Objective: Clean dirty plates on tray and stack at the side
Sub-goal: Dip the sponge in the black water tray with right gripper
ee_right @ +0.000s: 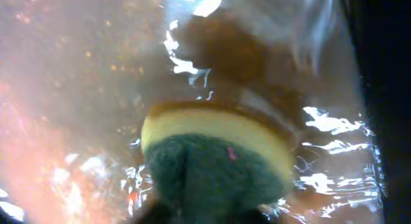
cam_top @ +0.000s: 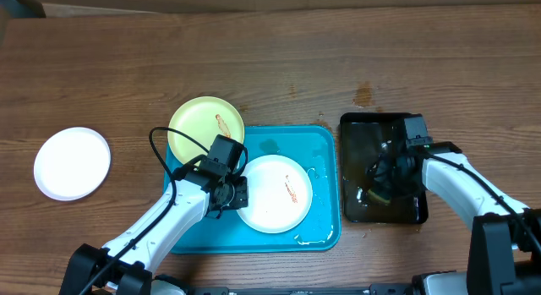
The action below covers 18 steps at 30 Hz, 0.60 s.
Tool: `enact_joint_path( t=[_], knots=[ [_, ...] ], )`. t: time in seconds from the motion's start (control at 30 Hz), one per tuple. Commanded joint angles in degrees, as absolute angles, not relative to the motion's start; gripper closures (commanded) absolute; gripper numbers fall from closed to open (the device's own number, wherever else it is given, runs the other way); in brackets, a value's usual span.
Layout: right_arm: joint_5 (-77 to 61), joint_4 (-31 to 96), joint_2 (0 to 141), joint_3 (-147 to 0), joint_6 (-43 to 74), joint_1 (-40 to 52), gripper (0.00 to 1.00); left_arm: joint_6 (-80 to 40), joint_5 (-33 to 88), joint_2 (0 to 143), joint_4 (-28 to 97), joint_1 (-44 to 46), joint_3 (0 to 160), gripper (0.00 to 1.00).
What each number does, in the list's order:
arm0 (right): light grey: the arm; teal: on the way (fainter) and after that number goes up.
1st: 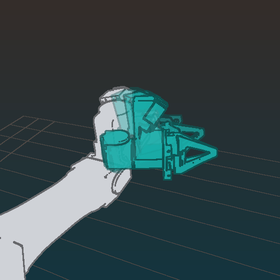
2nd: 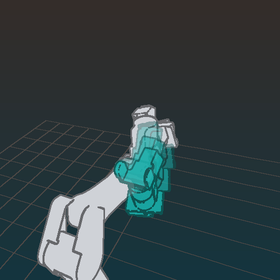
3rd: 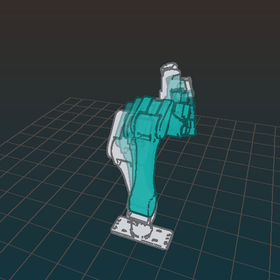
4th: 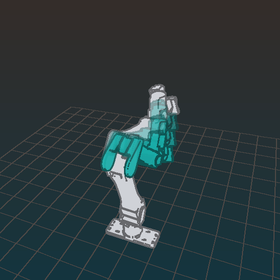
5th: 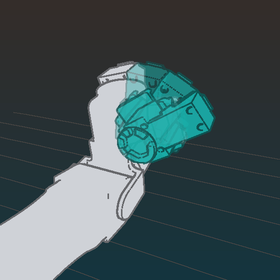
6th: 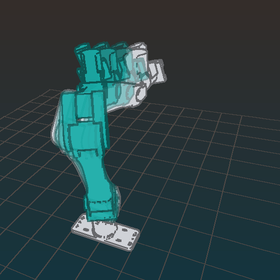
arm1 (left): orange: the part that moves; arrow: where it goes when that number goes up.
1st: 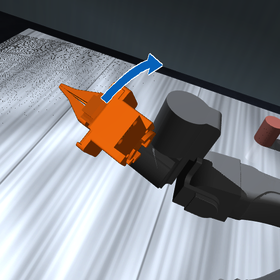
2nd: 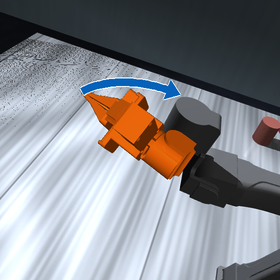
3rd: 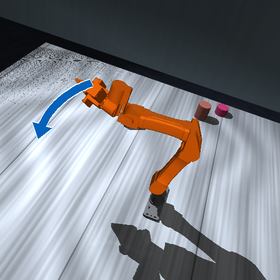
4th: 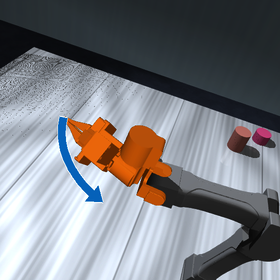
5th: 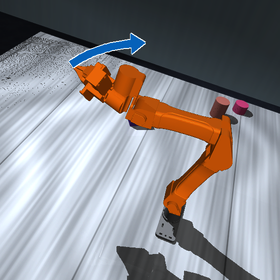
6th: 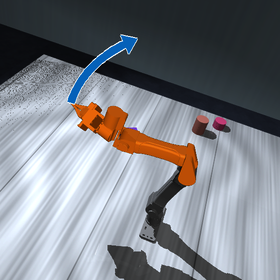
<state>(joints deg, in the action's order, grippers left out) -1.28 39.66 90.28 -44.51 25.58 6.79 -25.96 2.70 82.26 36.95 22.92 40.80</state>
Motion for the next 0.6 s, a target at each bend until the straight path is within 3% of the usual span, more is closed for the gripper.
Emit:
enact_joint_path(
  t=[0.0, 0.13, 0.37, 0.57],
  knots=[
    [-5.37, 40.25, 90.15, -44.73, 22.68, 6.76, 0.96, -25.30, 1.91, 82.39, 36.80, 23.38, 40.12, 0.80],
    [-5.34, 48.40, 88.90, -51.59, 20.56, 6.72, 0.96, -25.28, 1.91, 82.39, 36.77, 23.38, 40.12, 0.78],
    [-4.34, 55.94, 87.83, -56.55, 20.53, 6.74, 0.96, -25.39, 0.34, 82.41, 36.27, 23.38, 39.90, 0.96],
    [-2.66, 57.32, 87.88, -56.36, 20.53, 6.74, 0.96, -27.44, -0.12, 82.41, 34.39, 23.38, 38.61, 0.96]
  ],
)
